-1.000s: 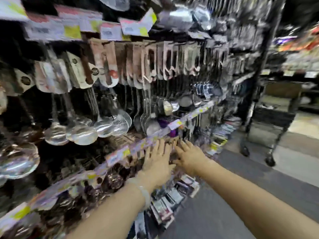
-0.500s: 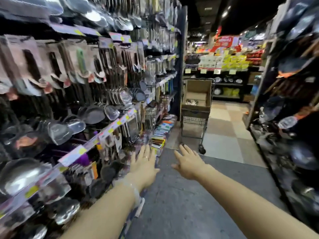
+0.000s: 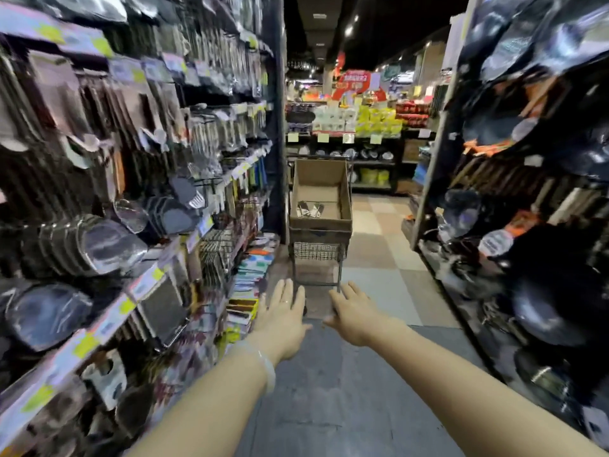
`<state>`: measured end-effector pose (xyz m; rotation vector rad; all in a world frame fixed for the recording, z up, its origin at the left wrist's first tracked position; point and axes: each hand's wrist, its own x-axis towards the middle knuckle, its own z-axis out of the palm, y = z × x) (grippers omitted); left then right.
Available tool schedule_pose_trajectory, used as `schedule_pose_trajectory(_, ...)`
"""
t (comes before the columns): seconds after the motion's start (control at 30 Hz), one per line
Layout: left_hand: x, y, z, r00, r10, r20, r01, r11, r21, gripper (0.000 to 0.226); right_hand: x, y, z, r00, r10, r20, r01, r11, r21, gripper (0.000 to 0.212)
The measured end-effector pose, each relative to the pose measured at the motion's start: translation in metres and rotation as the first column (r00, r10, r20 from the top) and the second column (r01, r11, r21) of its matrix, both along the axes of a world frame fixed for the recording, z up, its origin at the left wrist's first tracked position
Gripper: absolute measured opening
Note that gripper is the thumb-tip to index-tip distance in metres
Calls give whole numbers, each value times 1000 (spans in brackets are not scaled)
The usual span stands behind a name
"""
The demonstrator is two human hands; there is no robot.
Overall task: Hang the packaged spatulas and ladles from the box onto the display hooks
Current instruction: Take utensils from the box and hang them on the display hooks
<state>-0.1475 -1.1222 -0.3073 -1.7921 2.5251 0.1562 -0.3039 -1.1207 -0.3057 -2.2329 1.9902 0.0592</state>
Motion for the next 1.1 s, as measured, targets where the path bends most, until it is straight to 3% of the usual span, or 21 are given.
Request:
schedule_pose_trajectory(0.13,-6,-94,-3,997,47,-65,-43,996,74,70,-18,-70,-7,999,-37,31,37,999,-11,60)
schedule_pose_trajectory(0.33,-49,-208,-32,999,-53,7,52,992,115,69,-58,-186,-33,989,-144,41,140,986,92,63)
schedule_pose_trajectory(0.6,-99,-396,-34,998,-52,38,46,987,153,69,-101,-395,-39,994,-89,70,81,991,106,69)
schedule_pose_trajectory(0.73,-106,-489,-22,1000,19,-20,-16,991,131,68,-120,-498,-16,987,-89,132,82,995,59,65)
schedule_pose_trajectory(0.9,-108,-592,-50,998,38,51,-46,983,178,69,-122,-607,-34,989,-64,133,45,989,139,63)
schedule_pose_trajectory(1.1,-119,-748,-71,999,19,-27,-15,986,163,69,-123,-745,-54,986,-95,137,70,981,181,57)
